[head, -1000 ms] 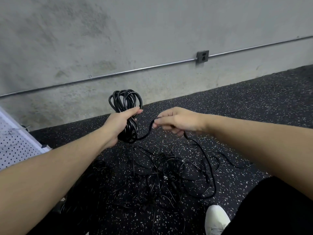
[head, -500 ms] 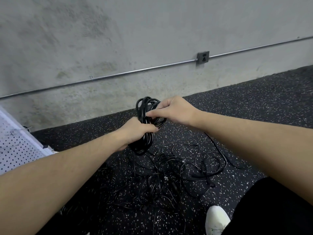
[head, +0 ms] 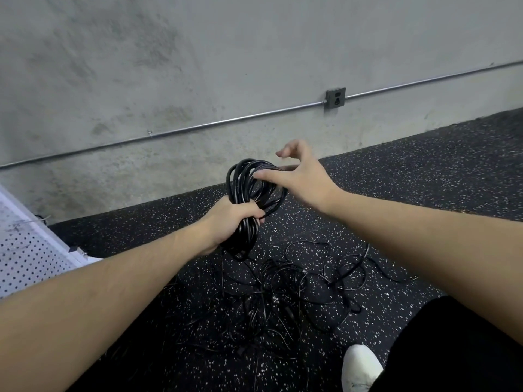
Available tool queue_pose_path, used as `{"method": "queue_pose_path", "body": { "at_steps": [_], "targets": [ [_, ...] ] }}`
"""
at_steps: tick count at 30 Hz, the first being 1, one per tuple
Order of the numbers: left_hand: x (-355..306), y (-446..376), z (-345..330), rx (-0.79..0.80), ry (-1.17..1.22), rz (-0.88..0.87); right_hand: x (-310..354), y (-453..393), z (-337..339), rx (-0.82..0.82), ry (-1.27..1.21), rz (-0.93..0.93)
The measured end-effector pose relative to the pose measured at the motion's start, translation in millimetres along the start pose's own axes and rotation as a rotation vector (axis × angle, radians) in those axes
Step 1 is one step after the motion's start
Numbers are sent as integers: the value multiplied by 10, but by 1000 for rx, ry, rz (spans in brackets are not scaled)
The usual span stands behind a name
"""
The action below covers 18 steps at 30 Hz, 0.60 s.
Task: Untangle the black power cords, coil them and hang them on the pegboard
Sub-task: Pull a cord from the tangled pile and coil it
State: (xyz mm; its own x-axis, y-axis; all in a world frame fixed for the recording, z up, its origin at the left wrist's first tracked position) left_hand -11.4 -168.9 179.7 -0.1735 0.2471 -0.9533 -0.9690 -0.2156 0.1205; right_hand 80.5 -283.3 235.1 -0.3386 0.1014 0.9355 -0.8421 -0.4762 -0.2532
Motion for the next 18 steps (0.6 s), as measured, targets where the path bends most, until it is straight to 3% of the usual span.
{"method": "queue_pose_path", "body": {
  "at_steps": [5,10,18],
  "targets": [
    [-89,6,-56,2,121,-4,-245,91,-275,117,-422,-321],
    [-25,-25,-32,52,206,58,-193,48,-367,12,-685,-345],
    [32,-33,149,89,223,133,-42,2,-385,-4,-700,-268]
  ]
}}
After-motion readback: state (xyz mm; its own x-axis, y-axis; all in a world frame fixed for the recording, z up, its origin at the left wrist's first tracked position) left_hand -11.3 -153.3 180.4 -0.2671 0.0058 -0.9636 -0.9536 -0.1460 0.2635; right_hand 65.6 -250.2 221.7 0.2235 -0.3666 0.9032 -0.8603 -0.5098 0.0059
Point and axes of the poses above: each hand's wrist, its own y-axis away from the middle knuckle, its own z-axis out of the back of the hand, x = y × z, the point moved 10 cm from there along -y, towards the middle knuckle, and after that the axes turned 3 degrees about -x, right-handed, at the moved point
